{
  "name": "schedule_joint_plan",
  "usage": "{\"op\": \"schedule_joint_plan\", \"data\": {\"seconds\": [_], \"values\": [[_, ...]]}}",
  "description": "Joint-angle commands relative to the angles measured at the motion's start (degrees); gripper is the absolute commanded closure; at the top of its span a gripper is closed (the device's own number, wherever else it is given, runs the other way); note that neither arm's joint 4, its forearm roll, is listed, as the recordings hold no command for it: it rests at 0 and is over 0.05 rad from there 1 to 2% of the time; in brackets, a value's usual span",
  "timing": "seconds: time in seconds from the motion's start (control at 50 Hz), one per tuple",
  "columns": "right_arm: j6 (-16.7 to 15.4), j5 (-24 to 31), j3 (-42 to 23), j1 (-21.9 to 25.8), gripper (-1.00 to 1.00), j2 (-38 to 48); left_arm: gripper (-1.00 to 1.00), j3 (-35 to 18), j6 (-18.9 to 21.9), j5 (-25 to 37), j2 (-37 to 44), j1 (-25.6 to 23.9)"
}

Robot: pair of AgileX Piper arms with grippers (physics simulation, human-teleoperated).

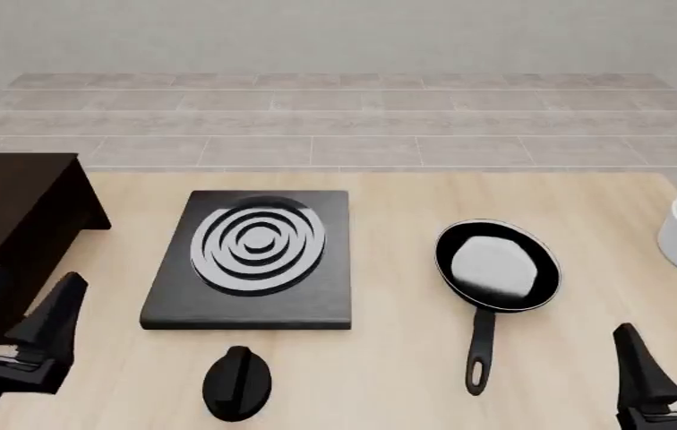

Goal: Put the frying pan on top of the cabinet.

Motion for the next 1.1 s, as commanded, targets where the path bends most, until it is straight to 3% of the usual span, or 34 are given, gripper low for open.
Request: {"op": "schedule_joint_plan", "data": {"seconds": [0.02,0.16,0.26,0.44,0.46,0.52,0.56,0.66,0.72,0.86,1.1], "values": [[0.09,-0.05,-0.03,-0.06,-1.00,0.07,-1.00,-7.38,-4.12,-8.39,15.99,-7.85],[0.16,-1.25,0.49,-0.12,-1.00,0.74,-1.00,-12.08,-7.98,-10.11,24.07,-11.88],[-0.04,-1.30,0.46,-0.02,-1.00,0.84,-1.00,-14.99,-13.81,-13.14,33.71,-15.51],[-0.10,-1.40,0.56,-0.09,-1.00,0.92,-1.00,-19.67,-17.99,-13.71,43.05,-18.69],[0.05,-1.79,0.59,-0.10,-1.00,1.36,-1.00,-20.74,-20.87,-13.83,45.35,-19.09],[0.07,-2.12,0.60,-0.12,-1.00,1.75,-1.00,-22.05,-22.98,-14.13,48.12,-19.45],[-0.02,-2.43,0.56,-0.15,-1.00,2.12,-1.00,-24.17,-29.31,-14.51,53.87,-19.09],[0.01,-2.69,0.58,-0.13,-1.00,2.46,-1.00,-26.26,-28.85,-14.67,55.55,-21.36],[-0.07,-2.69,0.62,-0.17,-1.00,2.40,-1.00,-27.49,-31.07,-15.15,58.69,-23.64],[-0.58,-2.87,0.63,0.22,-1.00,2.67,-1.00,-28.71,-32.19,-19.02,63.61,-24.10],[-0.73,-3.28,0.66,0.04,-1.00,3.20,-1.00,-33.63,-33.76,-20.07,70.32,-26.62]]}}
